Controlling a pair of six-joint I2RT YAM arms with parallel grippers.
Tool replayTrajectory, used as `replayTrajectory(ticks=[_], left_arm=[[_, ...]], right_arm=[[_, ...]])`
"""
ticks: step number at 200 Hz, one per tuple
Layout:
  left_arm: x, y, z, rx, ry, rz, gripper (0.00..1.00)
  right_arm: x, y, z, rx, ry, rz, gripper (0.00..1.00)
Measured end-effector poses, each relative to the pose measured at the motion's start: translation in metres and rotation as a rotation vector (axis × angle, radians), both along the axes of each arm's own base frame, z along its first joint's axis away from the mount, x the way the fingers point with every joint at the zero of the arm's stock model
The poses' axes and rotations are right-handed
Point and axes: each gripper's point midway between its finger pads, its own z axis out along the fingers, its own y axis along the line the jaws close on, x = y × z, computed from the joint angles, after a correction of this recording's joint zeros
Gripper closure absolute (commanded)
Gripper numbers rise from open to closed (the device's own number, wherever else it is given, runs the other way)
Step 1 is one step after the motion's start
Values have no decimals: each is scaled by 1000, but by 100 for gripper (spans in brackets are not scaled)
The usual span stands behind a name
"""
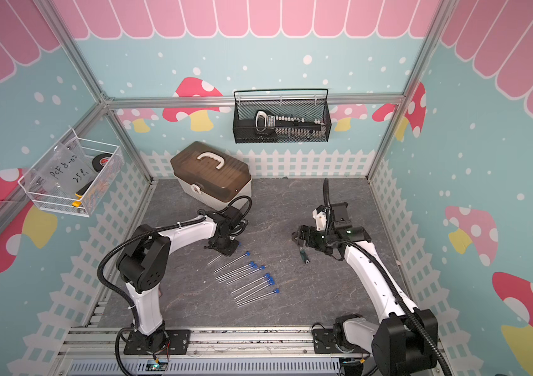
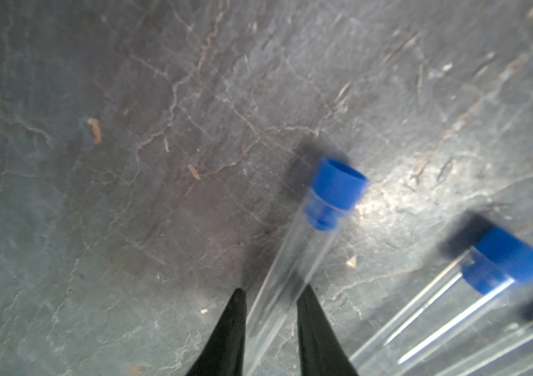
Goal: Remove stoppers from test tubes
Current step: Pick up the test tube at the center of the board.
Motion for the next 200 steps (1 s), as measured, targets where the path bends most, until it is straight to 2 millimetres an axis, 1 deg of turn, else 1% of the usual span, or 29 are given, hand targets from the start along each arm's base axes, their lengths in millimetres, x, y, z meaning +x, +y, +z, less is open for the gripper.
replayTrajectory(ticks=[20, 52, 89, 103, 116, 129, 146, 161, 174, 188, 200], left_arm=[[1, -1, 0, -3, 2, -1, 93], [2, -1, 1, 0, 7, 0, 92], [5, 1, 4, 11, 1, 4, 95], [7, 2, 8, 15, 1, 6, 98], [14, -2, 18, 2, -15, 8, 100], [21, -8, 33, -31, -42, 8, 100], [27, -23, 63, -113, -84, 0, 100], [31, -40, 99, -224, -131, -18, 100], [29, -59, 135, -345, -159, -37, 100], [21, -82, 173, -498, -164, -63, 99], [11, -100, 202, -625, -143, -86, 99]], right_arm=[[1, 0, -2, -1, 6, -3, 5], [2, 0, -4, -2, 11, -3, 6], [6, 1, 2, 1, -1, -3, 6], [9, 3, 7, 9, -11, 2, 6], [13, 6, 14, 22, -19, 10, 7], [17, 11, 25, 46, -28, 26, 8], [22, 19, 44, 88, -48, 55, 8], [23, 27, 62, 131, -71, 86, 9], [20, 37, 76, 169, -89, 126, 9], [11, 52, 88, 216, -102, 187, 9], [1, 64, 95, 253, -105, 239, 9]])
